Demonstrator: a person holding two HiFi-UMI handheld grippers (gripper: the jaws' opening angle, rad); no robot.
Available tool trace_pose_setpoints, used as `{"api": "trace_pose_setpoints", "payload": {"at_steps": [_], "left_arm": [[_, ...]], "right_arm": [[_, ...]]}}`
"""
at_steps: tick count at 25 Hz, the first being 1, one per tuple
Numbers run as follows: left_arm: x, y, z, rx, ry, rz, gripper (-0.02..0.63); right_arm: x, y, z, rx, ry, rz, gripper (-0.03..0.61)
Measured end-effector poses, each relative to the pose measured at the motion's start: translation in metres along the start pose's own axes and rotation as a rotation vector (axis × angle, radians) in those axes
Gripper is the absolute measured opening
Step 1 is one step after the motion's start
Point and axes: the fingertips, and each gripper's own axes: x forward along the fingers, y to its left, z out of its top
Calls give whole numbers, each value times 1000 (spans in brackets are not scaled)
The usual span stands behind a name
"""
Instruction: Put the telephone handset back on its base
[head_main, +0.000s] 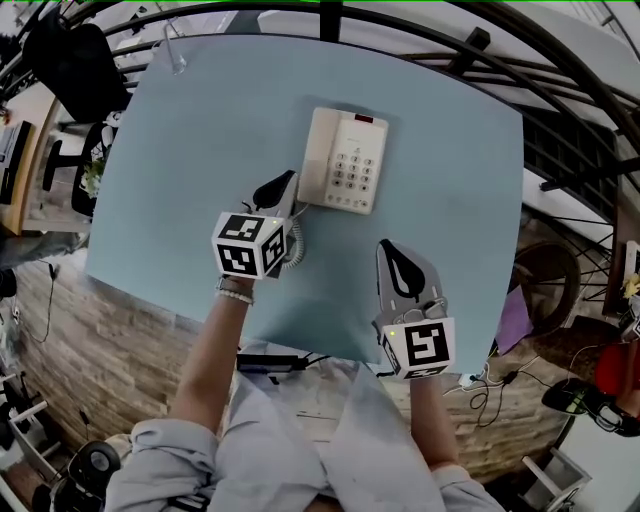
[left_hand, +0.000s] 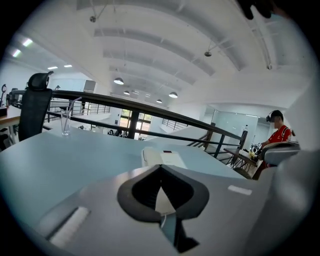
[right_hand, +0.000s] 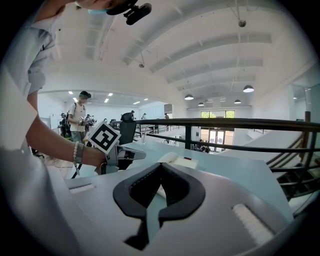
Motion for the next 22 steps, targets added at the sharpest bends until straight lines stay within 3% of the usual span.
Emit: {"api": "trace_pose_setpoints", "payload": {"at_steps": [12,22], "left_arm": [[-89,-33,16,166,-73,-89,3],[-157,-54,36,201,-143,-150,3]], "right_arm": [[-42,47,20,-47,-43,-53,4],[-65,74,37,-76,-93,-75,3]]}}
